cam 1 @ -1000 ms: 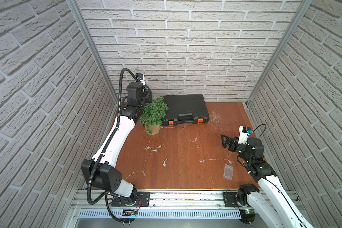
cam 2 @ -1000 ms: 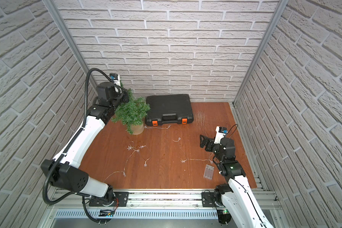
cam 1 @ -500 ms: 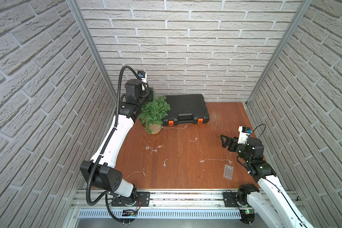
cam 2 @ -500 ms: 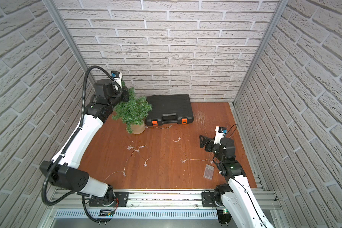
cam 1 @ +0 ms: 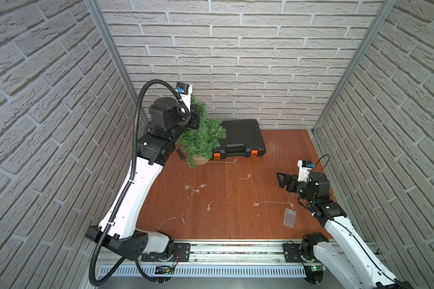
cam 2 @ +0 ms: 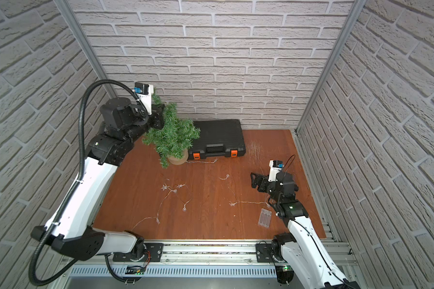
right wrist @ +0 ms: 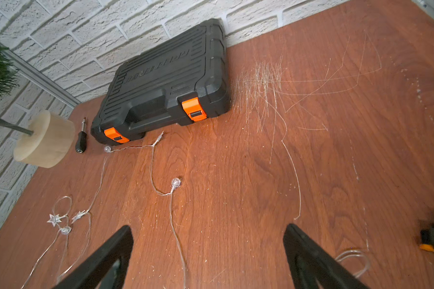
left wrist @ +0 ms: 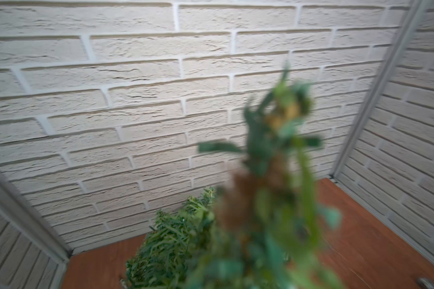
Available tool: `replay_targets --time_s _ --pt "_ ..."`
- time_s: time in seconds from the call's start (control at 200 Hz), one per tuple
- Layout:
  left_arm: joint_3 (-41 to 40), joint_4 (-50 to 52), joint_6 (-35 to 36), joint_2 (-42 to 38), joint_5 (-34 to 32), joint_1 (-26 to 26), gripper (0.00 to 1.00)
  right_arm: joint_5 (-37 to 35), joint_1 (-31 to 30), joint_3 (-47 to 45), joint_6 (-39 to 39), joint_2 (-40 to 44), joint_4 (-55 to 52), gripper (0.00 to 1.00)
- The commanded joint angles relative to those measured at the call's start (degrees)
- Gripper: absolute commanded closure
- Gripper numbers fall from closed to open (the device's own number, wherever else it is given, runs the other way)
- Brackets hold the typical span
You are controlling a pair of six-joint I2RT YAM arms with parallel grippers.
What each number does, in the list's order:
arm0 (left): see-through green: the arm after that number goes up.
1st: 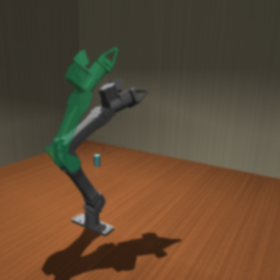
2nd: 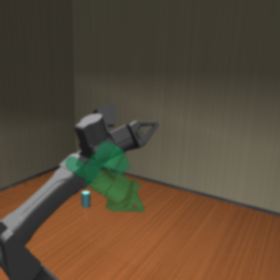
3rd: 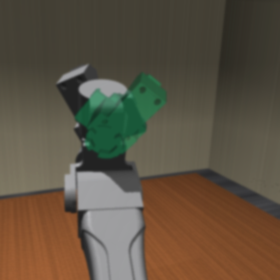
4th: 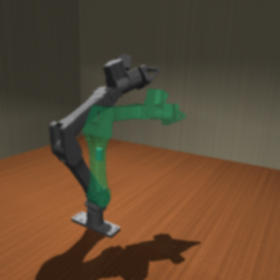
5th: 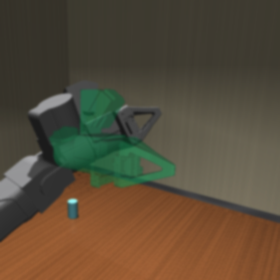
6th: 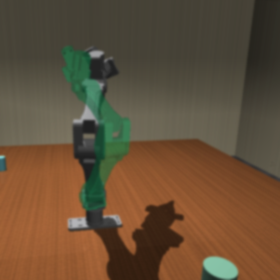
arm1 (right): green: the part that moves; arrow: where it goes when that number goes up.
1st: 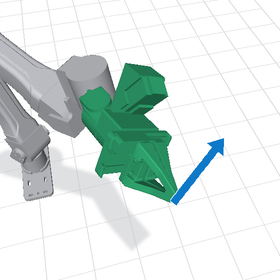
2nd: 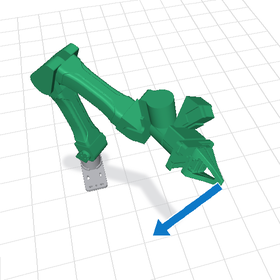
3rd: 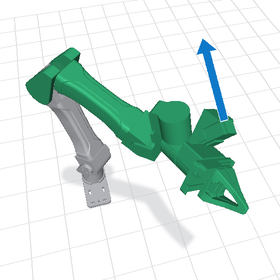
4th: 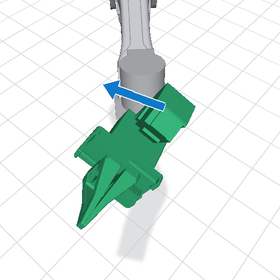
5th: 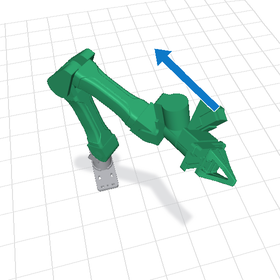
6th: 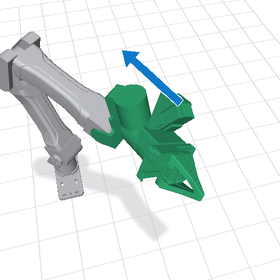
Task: Wrap string light around the christmas tree
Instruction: Pick up the Christmas tree at the center of the board, then place the christmas tree at the center of the board.
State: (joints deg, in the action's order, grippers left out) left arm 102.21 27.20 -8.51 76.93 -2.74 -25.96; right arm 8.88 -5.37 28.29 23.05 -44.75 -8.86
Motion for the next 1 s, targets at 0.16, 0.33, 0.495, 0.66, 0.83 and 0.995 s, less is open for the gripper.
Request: replay_targets --time_s 0.16,0.33,0.495,0.66,0.83,0.995 --pt "-9.2 -9.2 -2.5 -7.9 3.6 -11.5 1.00 0.9 -4.4 5.4 -2.4 -8.3 -0.4 0.16" --pt "-12.5 -10.2 -4.0 -8.2 4.2 -16.3 1.00 -2.1 -8.8 7.3 -3.5 -12.8 -1.4 0.19" --pt "-14.1 -12.1 -4.3 -7.3 6.0 -21.3 1.00 -4.6 -11.4 8.1 -4.2 -14.6 -1.5 0.20" --pt "-13.4 -12.0 -3.4 -5.0 6.3 -25.0 1.00 -5.3 -12.1 8.1 -4.1 -15.2 -1.1 0.22" --pt "-17.4 -14.5 -3.6 -4.9 5.0 -25.3 1.00 -6.1 -12.3 8.3 -4.2 -16.2 -1.1 0.23" --pt "-19.8 -16.0 -3.9 -5.7 3.6 -25.3 1.00 -6.3 -12.4 8.0 -3.9 -17.0 -0.5 0.23"
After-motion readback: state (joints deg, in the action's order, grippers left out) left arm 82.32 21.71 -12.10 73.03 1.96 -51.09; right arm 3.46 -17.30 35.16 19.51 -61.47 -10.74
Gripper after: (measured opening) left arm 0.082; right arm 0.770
